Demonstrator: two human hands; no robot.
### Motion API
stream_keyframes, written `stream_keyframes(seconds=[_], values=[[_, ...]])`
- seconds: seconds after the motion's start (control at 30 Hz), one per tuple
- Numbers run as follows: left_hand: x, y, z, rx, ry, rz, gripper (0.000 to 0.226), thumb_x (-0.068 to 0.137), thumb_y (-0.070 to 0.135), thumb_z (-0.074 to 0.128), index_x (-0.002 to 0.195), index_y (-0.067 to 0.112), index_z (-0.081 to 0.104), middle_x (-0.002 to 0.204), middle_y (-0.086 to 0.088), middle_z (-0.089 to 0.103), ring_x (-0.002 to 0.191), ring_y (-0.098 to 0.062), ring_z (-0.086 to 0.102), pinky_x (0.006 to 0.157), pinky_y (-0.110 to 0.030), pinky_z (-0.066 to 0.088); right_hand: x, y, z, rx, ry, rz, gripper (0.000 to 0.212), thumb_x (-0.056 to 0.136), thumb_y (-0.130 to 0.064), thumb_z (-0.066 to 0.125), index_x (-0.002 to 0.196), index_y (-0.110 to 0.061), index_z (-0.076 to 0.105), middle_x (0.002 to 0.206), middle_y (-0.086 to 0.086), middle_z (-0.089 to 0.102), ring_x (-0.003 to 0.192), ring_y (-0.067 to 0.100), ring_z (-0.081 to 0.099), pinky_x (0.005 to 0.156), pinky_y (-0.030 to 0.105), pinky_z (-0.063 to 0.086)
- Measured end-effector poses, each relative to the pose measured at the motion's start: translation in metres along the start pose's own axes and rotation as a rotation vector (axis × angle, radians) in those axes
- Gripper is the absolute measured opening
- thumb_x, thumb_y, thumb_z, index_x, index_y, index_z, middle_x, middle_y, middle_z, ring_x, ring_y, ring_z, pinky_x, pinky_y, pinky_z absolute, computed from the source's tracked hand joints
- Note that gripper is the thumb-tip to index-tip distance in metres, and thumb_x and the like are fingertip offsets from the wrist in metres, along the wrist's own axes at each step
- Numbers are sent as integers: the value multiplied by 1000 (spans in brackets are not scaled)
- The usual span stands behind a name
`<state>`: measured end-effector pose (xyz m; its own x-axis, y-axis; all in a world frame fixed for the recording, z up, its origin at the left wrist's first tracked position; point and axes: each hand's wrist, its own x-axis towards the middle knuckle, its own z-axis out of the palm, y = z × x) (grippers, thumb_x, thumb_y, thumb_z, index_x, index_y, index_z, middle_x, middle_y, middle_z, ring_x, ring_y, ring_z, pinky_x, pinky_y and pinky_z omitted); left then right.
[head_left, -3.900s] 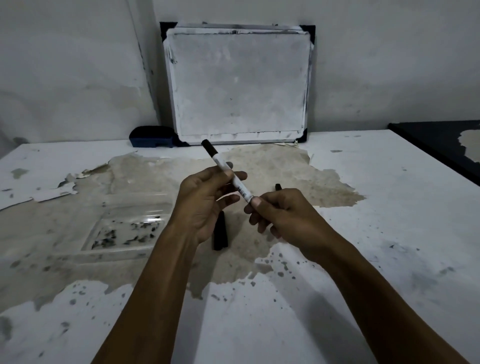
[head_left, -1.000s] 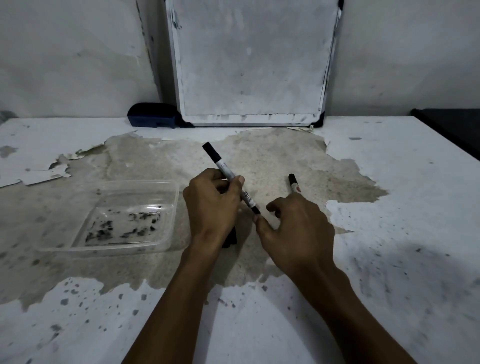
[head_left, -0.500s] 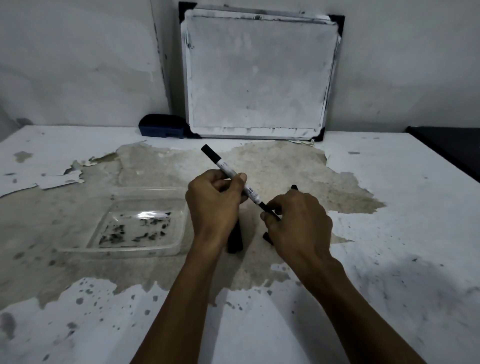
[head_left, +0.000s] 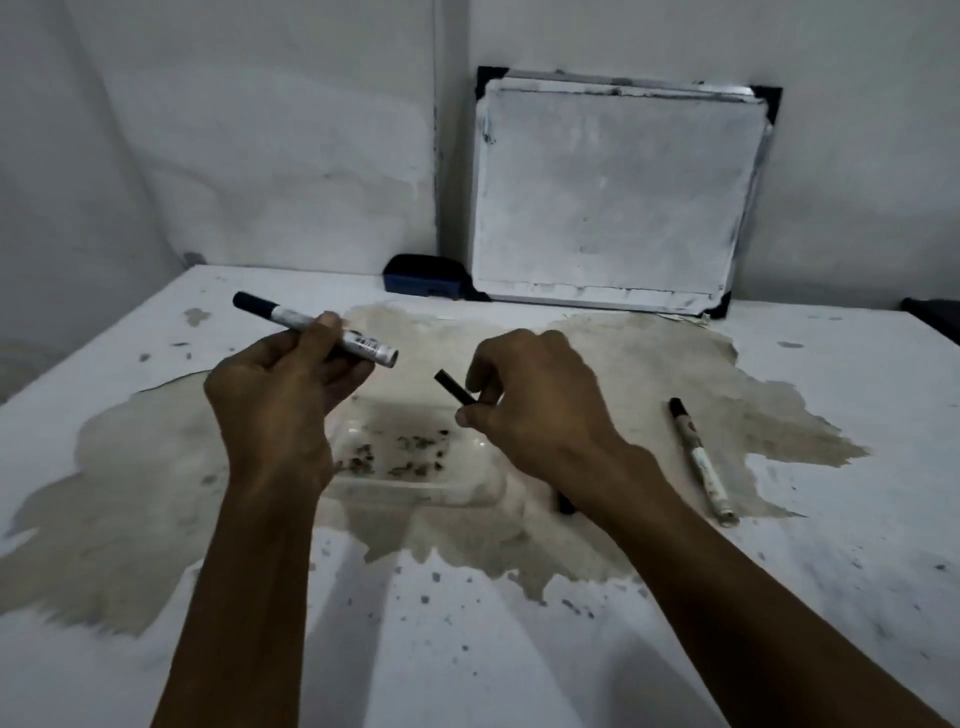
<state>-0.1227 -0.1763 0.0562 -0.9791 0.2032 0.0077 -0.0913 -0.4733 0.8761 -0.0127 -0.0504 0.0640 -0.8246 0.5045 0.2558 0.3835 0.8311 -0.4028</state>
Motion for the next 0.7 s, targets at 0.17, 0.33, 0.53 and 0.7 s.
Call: stream_keyframes(seconds=[0.17,0.33,0.53,0.7], values=[[12,5,-40,41,108,-34,14,88,13,72,77,5,69,76,-12,71,67,-21,72,59,-22,58,18,-33,37,-194,-137,-150,19,79,-10,70,97,-12,64,96,6,62,84,26,57,65,29,35],[14,5,-61,64,133,-58,13,88,14,72,80,5,71,77,-12,71,66,-21,70,59,-23,58,24,-47,52,-277,-241,-174,15,78,-6,68,89,-12,60,88,7,56,69,21,43,66,31,32],[12,6,-64,76,130,-49,13,88,15,71,82,3,72,77,-13,72,68,-22,71,62,-25,60,25,-46,60,-298,-304,-169,20,78,-2,65,77,-15,49,80,6,51,64,20,40,67,32,32],[5,7,-55,77,109,-53,13,88,16,71,83,4,72,80,-12,73,71,-21,72,62,-24,59,25,-39,54,-177,-248,-153,22,81,-19,69,100,-11,64,98,7,65,89,25,57,73,30,34]])
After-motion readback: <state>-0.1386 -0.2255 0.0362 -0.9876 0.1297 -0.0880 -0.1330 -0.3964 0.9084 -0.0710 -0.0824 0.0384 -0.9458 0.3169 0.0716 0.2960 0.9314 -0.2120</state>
